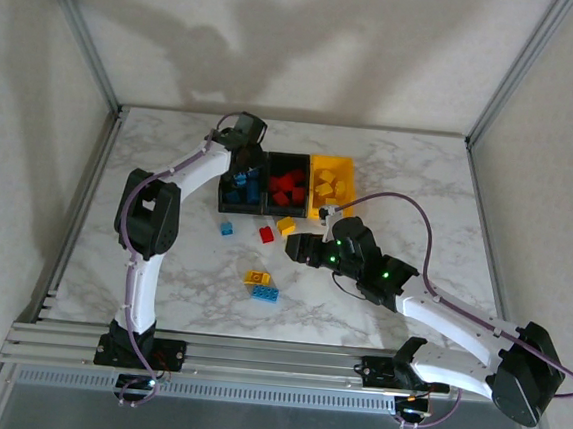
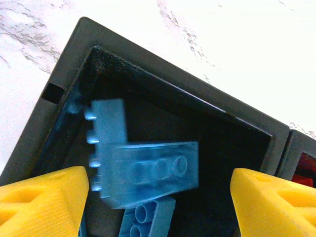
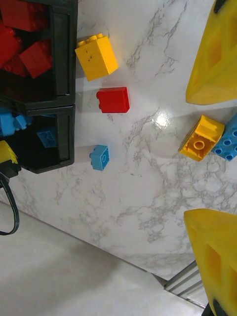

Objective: Sort the legos into containers by color
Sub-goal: Place the lego in the container, then pick up the lego from the center of the table.

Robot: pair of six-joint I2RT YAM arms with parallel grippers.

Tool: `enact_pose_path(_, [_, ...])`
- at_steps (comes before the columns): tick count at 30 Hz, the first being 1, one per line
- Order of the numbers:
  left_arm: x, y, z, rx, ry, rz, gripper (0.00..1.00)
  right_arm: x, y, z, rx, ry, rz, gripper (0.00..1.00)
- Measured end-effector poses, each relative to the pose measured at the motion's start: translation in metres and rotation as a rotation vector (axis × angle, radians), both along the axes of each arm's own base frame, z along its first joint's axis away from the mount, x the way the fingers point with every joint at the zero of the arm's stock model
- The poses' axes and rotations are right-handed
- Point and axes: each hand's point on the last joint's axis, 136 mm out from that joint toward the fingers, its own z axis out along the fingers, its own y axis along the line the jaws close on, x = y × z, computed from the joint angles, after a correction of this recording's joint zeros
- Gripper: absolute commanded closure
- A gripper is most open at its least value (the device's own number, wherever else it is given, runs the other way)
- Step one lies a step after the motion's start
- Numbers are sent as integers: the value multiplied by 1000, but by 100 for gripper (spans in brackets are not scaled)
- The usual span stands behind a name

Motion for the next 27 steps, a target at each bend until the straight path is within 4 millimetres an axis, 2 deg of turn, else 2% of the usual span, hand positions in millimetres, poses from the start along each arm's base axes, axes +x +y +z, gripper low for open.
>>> enact_pose_path(9, [-1,0,0,-2,2,-1,29,0,-2,-2,-6,1,-5,43])
enact_pose_path(13, [-17,-3,6,-15,12,-26,29,-1,-4,0,-7,-5,-7,43])
enact_pose_path(15, [-30,-7,19,-27,0,-55,30,-2,-6,0,-16,-5,-10,43])
enact_pose_path(19, [-69,-17,58,-59,-52,-138,31,-3,-10,-5,-41,2,-15,44])
enact_pose_path(22, [-100,-17,79,-60,-90,-191,32,-6,-9,-7,-57,-8,2,44])
enact_pose_path(24, [-120,-14,81,-52,-102,-216,33,-11,-5,-5,-61,-22,30,43])
enact_pose_path(27, [-149,-6,67,-19,-90,-234,32,-23,6,-3,-62,-54,86,43])
